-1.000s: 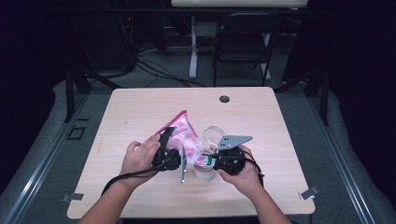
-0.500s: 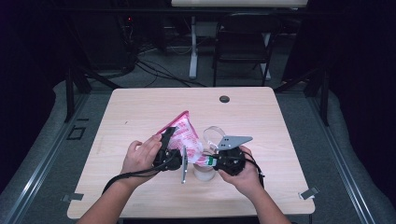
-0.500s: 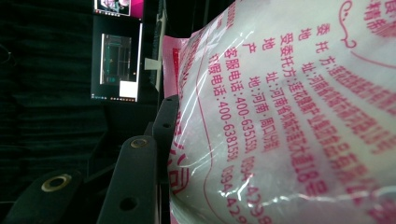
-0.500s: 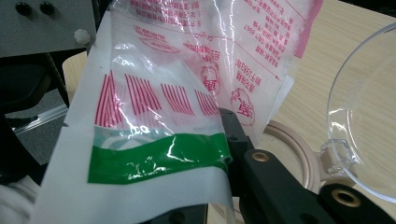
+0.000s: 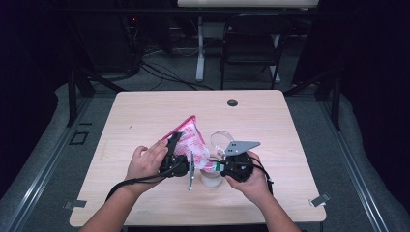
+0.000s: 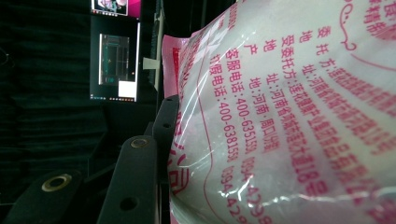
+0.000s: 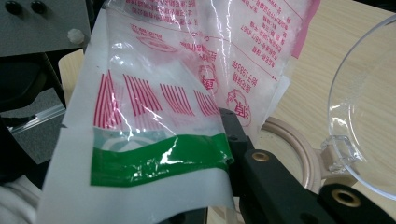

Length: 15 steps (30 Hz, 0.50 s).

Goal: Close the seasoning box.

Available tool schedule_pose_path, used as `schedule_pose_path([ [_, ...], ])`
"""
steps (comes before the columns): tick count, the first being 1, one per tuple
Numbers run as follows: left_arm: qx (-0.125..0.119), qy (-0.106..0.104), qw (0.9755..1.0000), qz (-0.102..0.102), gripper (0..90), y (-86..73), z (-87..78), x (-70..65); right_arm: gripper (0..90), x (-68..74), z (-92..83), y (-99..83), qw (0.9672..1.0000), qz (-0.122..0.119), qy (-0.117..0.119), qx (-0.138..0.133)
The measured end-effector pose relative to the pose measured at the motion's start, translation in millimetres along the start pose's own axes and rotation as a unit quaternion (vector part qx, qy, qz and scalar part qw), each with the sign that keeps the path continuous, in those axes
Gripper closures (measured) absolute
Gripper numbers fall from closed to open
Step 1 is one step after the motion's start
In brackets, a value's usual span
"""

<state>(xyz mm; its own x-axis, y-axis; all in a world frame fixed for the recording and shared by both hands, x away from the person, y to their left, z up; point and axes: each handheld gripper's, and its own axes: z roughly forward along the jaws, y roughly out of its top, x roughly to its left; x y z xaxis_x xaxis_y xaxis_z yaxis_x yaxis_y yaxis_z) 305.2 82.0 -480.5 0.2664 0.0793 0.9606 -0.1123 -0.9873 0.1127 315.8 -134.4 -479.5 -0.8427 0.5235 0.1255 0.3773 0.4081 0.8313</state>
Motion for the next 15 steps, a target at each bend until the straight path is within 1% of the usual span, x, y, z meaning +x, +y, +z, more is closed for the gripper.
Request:
schedule_pose_path([
  [15, 0.002, 0.000, 1.0000, 0.001, 62.2, -2.1, 1.0, -3.0, 90.0, 0.4, 6.6, -2.3, 1.0000, 0.001, -0.002, 0.009],
])
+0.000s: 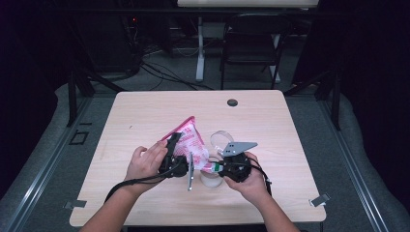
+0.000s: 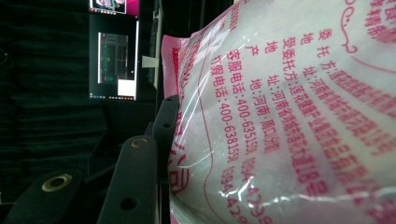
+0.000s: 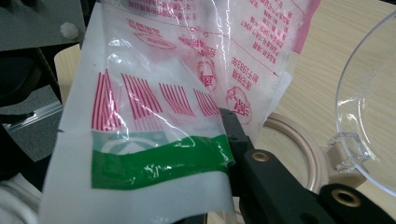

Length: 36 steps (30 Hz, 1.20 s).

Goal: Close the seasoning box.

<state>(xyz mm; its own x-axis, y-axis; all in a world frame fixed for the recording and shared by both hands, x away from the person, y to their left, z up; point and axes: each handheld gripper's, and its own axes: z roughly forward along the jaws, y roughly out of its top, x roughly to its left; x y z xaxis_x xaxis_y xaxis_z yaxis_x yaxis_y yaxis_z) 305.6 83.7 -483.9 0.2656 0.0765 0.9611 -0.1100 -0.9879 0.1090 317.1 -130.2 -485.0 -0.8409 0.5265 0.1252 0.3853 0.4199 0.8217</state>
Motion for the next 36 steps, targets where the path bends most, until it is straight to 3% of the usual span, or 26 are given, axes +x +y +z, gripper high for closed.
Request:
schedule_pose_path([
  [36, 0.004, 0.005, 1.0000, 0.006, 62.2, 0.6, -2.5, 3.2, 90.0, -0.5, 3.5, -0.1, 1.0000, -0.001, 0.001, -0.003],
])
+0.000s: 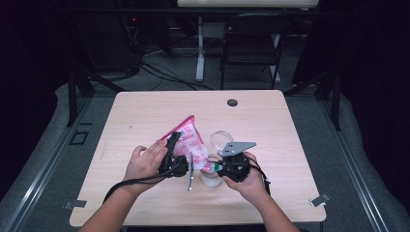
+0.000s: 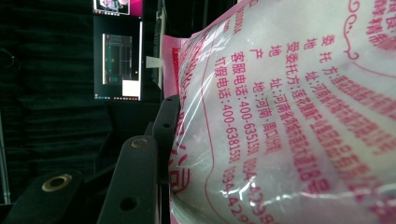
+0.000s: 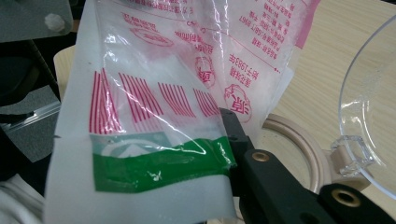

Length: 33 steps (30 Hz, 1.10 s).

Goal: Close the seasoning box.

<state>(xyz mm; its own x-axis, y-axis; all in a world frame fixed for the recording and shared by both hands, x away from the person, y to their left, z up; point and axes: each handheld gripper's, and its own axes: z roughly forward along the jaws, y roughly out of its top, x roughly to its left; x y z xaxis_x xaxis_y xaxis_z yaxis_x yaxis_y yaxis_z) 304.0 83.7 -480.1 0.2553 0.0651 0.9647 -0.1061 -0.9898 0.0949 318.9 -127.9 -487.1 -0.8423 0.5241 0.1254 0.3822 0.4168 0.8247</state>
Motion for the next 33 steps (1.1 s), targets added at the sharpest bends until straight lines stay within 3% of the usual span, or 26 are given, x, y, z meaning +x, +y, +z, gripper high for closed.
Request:
schedule_pose_path([
  [33, -0.007, 0.004, 1.0000, -0.002, 62.3, 0.9, -1.4, 2.0, 90.0, 0.2, 0.3, -0.1, 1.0000, -0.001, -0.002, 0.002],
])
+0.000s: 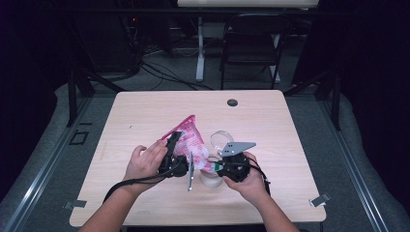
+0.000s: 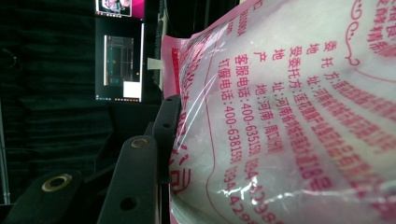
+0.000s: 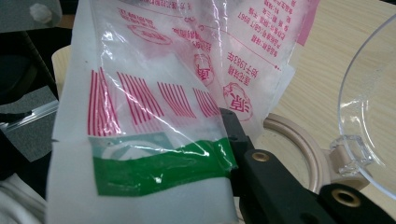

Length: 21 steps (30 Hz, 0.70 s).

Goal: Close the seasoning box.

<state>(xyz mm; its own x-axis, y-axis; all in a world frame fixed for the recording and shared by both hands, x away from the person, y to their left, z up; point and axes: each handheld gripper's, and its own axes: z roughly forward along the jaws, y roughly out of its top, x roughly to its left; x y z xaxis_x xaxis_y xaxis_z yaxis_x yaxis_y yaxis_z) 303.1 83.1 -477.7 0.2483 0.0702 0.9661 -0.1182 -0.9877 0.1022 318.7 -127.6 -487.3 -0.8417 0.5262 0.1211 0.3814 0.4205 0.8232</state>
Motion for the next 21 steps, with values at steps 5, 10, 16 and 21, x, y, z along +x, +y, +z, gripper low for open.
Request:
schedule_pose_path([
  [5, 0.000, 0.000, 1.0000, 0.001, 62.2, 0.2, 0.2, 0.1, 90.0, 0.0, 0.0, 0.0, 1.0000, 0.000, -0.001, 0.000],
  [10, 0.000, 0.002, 1.0000, 0.004, 62.2, 0.9, -0.2, 0.8, 90.0, -0.2, -0.1, -0.1, 1.0000, 0.000, -0.001, -0.001],
  [16, -0.001, 0.002, 1.0000, 0.005, 62.1, 1.2, -0.1, 1.1, 90.0, -0.5, -0.2, -0.1, 1.0000, 0.000, -0.002, -0.001],
  [21, -0.001, 0.002, 1.0000, 0.007, 62.1, 1.6, -0.3, 1.6, 90.0, -0.4, -0.2, -0.1, 1.0000, 0.000, -0.002, -0.001],
])
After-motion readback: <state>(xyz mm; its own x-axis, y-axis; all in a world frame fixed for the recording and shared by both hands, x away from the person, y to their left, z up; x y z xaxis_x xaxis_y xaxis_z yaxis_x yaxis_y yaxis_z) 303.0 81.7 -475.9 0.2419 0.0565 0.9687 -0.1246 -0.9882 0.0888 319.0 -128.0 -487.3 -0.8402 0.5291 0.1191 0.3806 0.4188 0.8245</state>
